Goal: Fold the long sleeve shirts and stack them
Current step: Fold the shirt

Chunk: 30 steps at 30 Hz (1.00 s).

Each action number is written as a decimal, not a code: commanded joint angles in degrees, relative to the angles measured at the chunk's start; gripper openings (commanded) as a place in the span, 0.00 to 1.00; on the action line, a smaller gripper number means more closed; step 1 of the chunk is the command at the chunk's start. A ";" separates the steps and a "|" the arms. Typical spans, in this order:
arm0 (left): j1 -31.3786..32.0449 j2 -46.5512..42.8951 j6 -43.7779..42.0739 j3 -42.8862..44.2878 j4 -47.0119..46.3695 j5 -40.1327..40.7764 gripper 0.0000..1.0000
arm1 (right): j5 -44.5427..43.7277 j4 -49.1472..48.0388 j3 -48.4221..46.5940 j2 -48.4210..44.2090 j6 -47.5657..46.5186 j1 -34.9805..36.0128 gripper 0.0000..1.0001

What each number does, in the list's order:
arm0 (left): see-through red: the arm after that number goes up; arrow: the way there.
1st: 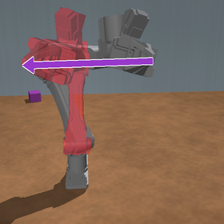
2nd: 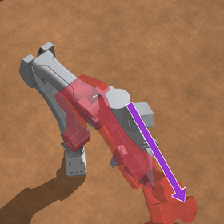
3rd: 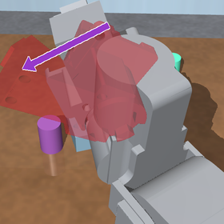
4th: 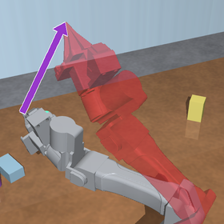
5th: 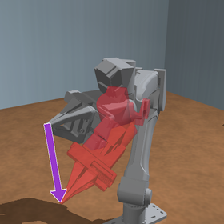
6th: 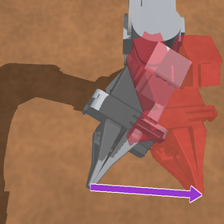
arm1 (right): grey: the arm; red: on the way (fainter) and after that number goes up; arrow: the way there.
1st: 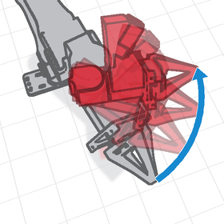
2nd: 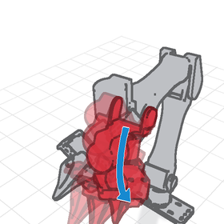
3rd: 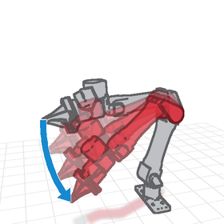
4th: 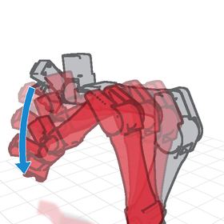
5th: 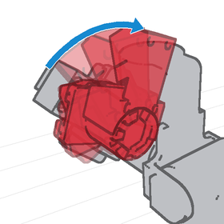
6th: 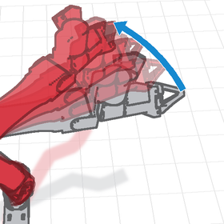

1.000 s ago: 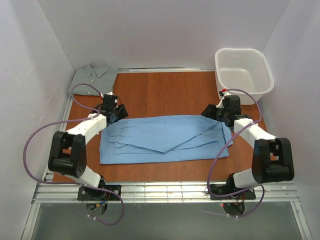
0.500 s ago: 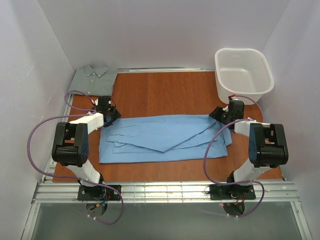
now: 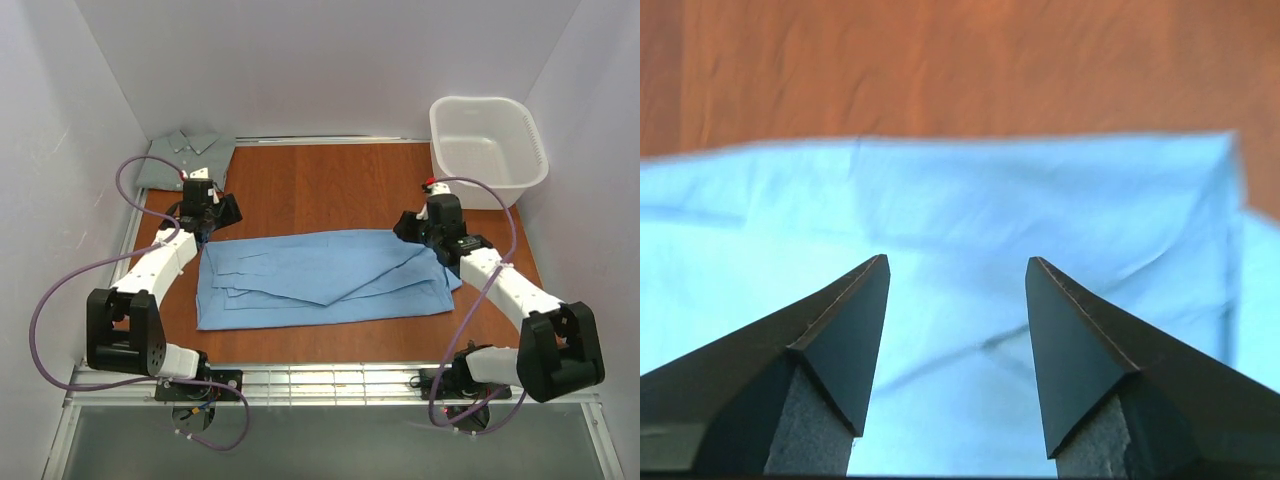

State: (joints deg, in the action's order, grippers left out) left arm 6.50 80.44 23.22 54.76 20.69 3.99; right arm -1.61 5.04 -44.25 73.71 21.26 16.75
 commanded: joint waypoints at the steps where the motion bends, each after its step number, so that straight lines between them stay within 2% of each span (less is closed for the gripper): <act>1: 3.07 -0.03 -6.96 0.52 2.60 0.40 0.78 | -4.98 12.88 1.27 -2.34 3.17 6.17 0.52; 5: 5.71 4.70 -5.57 -0.36 2.87 2.51 0.77 | -3.49 17.37 3.64 -3.66 8.00 12.50 0.52; 9: 5.71 8.05 -2.76 -1.76 3.83 5.05 0.74 | -2.79 17.47 5.66 -2.88 9.15 13.92 0.51; 16: 5.45 12.36 2.35 -2.73 5.94 4.19 0.72 | -1.74 16.32 -1.18 12.57 5.73 13.04 0.48; 20: 4.58 13.60 4.72 -3.78 7.96 3.13 0.70 | -2.35 15.53 -4.79 17.42 2.83 10.42 0.48; 24: 3.61 12.72 9.02 -6.59 10.16 -1.51 0.69 | -5.16 15.53 -12.59 23.65 -4.01 7.42 0.48; 29: 3.34 8.07 15.17 -12.83 11.04 -10.74 0.68 | -5.17 16.67 -33.41 38.41 -10.08 5.66 0.49; 30: 3.34 5.10 17.01 -15.36 10.95 -14.58 0.68 | -4.64 17.11 -36.93 40.78 -11.49 5.66 0.49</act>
State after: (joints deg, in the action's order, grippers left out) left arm 9.63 88.12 33.50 46.46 24.27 0.78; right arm -5.28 22.61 -71.90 109.34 15.99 22.74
